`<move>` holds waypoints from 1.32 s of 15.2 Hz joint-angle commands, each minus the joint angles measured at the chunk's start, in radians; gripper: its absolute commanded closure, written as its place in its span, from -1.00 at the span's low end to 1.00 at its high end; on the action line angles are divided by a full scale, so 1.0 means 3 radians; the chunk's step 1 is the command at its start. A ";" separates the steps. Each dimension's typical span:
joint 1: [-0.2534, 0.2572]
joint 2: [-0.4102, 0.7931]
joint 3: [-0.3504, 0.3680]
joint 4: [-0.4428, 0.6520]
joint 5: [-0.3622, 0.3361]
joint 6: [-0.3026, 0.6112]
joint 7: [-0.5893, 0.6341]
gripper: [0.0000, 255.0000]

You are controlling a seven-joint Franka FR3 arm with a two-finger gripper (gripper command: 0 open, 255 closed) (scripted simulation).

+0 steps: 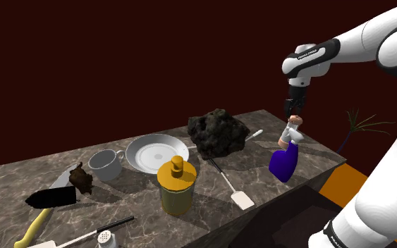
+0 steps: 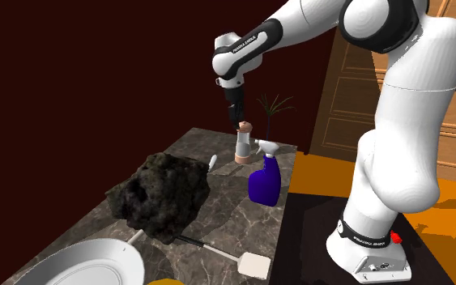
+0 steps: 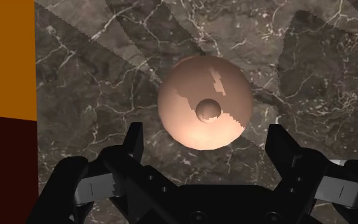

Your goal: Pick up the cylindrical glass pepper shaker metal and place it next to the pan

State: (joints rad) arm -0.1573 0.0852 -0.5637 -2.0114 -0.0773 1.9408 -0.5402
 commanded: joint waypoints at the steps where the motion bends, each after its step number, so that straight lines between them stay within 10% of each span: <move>1: -0.0005 0.0012 -0.0003 -0.0087 0.0003 0.0100 -0.0002 -1.00; 9: -0.0007 0.0019 -0.0004 -0.0106 0.0006 0.0124 -0.0005 -1.00; 10: -0.0007 0.0019 -0.0004 -0.0106 0.0006 0.0124 -0.0005 1.00; 20: -0.0004 -0.0002 -0.0004 -0.0082 -0.0004 0.0082 0.0000 1.00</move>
State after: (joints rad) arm -0.1591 0.0872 -0.5650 -2.0395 -0.0774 1.9717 -0.5410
